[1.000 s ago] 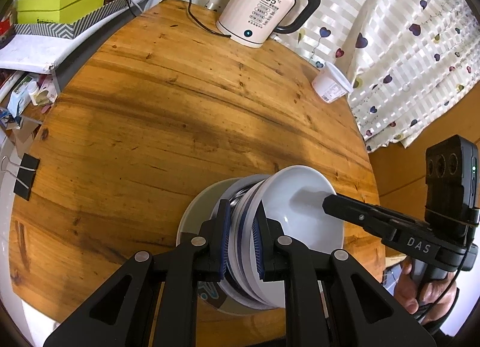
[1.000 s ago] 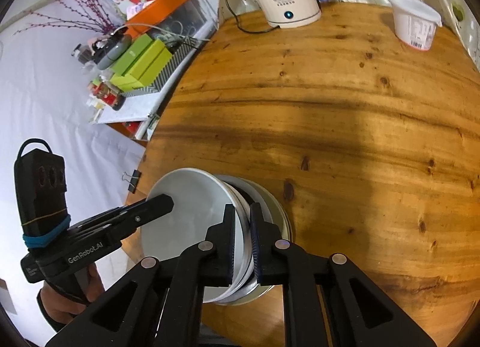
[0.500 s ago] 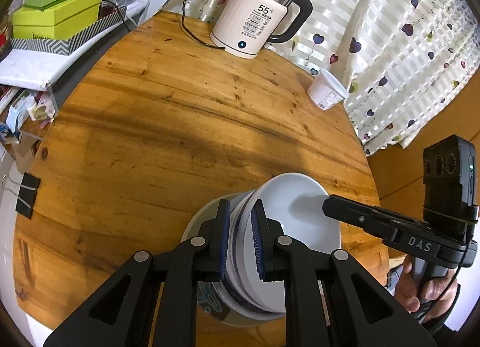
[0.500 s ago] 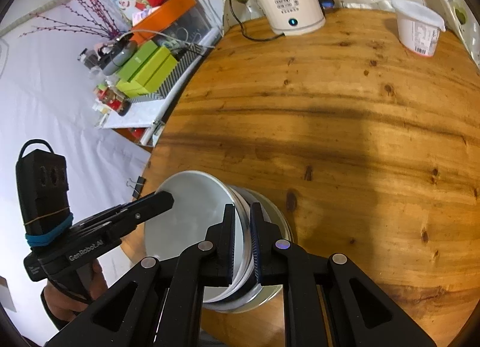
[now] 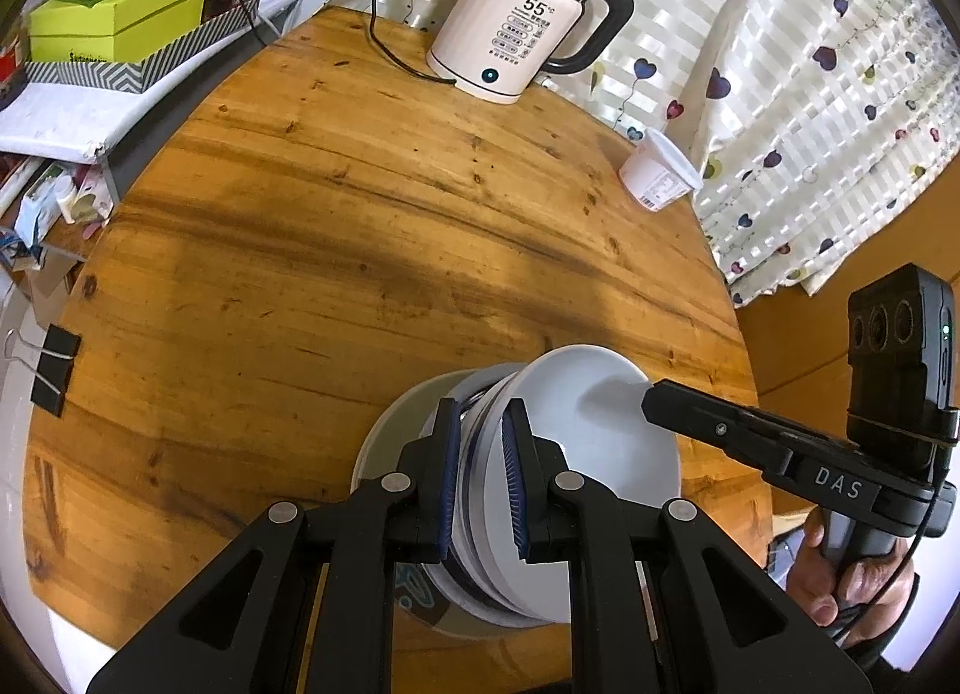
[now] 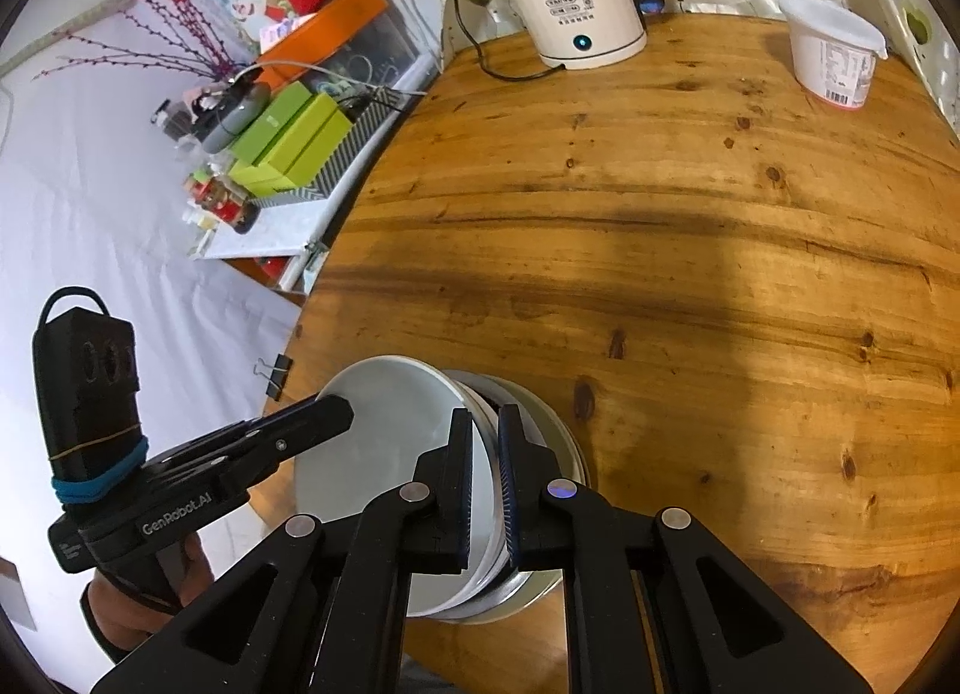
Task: Organize plates and bowls
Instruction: 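Lower the steel bowl stack onto the fish-logo plate with both tools, then open both tools and release the steel bowl rim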
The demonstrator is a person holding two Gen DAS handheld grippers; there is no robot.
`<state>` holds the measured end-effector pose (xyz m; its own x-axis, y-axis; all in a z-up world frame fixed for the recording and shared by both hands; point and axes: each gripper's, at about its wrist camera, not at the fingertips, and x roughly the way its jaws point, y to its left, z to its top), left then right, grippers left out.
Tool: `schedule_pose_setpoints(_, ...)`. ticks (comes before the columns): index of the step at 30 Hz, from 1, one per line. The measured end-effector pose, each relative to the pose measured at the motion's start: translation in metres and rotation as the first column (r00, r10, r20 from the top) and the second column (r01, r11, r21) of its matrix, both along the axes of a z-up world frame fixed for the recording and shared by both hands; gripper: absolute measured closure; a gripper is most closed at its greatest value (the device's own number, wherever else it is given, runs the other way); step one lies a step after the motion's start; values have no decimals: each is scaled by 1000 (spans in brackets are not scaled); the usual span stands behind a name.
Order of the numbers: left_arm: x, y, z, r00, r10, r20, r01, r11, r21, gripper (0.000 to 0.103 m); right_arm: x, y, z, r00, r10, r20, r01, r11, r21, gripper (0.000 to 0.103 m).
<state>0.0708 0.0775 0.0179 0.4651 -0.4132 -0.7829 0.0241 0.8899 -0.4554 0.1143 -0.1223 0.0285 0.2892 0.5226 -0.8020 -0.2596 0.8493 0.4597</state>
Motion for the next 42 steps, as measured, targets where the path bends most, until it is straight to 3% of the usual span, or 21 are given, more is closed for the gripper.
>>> schedule_pose_setpoints(8,-5,1,0,1000,11,16,-11,1000,10,88,0,0,-2,1000,11,-7,-11,1000,0,94)
schedule_pose_setpoints(15,-18,-1,9,996,26,89,-33,997,74,86,-11,-10,10,998,10,69,-10,1000,2,93)
schedule_pose_setpoints(18,-27,-3,18,989,44,139,-59,992,108,81,-20,-12,12,996,17,91,-16,1000,-5,88)
schedule_pose_setpoints(28,-60,-19,27,975,34,218,-78,978,195,79,-61,-12,20,983,67,173,-63,998,-26,69)
schedule_pose_setpoints(30,-67,-22,27,974,33,226,-80,975,206,77,-69,-11,21,978,77,193,-71,997,-40,67)
schedule_pose_setpoints(33,-76,-24,26,972,42,229,-93,972,216,60,-82,-7,22,968,101,228,-87,994,-71,63)
schedule_pose_setpoints(42,-98,-27,17,975,61,214,-117,959,257,60,-110,-5,16,953,140,269,-107,985,-133,56)
